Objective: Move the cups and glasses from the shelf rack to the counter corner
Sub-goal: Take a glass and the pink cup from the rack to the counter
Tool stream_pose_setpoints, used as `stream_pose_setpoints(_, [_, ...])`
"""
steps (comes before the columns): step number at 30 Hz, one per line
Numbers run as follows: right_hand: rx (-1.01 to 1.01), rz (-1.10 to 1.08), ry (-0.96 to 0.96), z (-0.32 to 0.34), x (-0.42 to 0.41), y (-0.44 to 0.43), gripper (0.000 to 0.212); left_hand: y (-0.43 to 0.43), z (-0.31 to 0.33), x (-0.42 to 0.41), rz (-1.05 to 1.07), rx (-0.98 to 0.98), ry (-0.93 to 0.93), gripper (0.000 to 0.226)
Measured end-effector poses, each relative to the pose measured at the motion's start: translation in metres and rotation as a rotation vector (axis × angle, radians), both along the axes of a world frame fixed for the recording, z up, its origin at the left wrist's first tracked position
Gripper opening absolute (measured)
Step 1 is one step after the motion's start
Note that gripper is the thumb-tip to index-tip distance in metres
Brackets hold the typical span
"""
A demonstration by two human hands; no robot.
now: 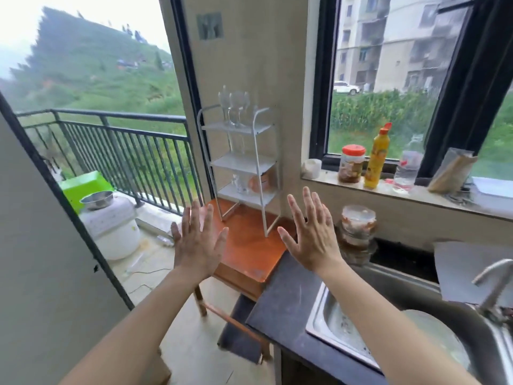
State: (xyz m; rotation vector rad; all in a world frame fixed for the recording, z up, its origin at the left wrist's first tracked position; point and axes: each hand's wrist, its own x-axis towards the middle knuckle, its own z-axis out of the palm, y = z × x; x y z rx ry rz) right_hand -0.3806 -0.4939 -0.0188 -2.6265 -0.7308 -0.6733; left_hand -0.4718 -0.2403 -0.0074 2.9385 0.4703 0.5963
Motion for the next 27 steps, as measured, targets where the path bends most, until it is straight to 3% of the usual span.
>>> stream_pose_setpoints(7, [0.015,0.092,0.07,0.009,0.115,0.066,0.077,0.048,0.007,0.105,-0.003,-0.056,-0.091,0.069])
stream_pose_setpoints(11, [-0.023,0.122,0.125,-0.02,0.157,0.11,0.075,0.084,-0.02,0.149,-0.007,-0.076,-0.037,0.069])
stream_pose_setpoints(19, [-0.047,0.052,0.427,-0.064,0.228,0.195,0.074,0.157,-0.07,0.278,-0.119,-0.251,0.122,0.073])
stream_pose_setpoints(27, [0.295,-0.193,0.749,-0.083,0.305,0.268,0.064,0.215,-0.1,0.412,-0.352,-0.295,0.22,0.073])
